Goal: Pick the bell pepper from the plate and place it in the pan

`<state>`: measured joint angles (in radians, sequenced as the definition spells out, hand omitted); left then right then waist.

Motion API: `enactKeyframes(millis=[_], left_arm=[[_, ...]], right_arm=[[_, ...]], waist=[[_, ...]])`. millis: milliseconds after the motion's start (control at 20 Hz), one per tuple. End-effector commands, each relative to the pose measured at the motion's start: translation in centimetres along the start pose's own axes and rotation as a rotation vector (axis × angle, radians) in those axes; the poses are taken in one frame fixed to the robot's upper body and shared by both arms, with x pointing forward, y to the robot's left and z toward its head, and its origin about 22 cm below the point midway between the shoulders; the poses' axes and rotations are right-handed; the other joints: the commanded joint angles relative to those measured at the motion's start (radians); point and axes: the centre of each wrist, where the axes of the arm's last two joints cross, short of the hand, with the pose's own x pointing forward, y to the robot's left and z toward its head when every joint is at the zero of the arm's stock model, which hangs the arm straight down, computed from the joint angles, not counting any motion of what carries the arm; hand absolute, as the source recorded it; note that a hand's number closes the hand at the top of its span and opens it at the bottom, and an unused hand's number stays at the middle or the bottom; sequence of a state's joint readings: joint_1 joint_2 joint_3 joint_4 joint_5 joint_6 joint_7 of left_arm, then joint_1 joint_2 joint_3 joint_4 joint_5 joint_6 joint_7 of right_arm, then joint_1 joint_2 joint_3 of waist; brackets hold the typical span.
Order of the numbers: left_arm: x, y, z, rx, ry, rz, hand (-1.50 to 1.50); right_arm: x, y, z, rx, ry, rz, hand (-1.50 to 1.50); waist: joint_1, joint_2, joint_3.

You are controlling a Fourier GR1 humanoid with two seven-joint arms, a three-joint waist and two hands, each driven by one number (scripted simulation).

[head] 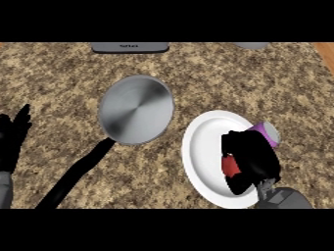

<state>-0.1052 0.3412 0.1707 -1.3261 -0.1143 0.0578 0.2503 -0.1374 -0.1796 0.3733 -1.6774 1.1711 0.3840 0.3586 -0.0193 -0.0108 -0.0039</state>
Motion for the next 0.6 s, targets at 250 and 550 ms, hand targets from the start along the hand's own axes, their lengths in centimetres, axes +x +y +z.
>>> enactKeyframes(millis=[250, 550], left_arm=[[-0.8, 0.5, 0.7, -0.022, -0.013, 0.004, 0.00], [-0.2, 0.2, 0.1, -0.024, 0.006, 0.012, 0.00]], right_arm=[[-0.4, -0.4, 6.4, -0.052, 0.289, -0.174, 1.50], [2.8, -5.2, 9.0, -0.515, 0.077, -0.234, 1.50]], waist=[[0.014, 0.008, 0.004], [0.012, 0.006, 0.004]])
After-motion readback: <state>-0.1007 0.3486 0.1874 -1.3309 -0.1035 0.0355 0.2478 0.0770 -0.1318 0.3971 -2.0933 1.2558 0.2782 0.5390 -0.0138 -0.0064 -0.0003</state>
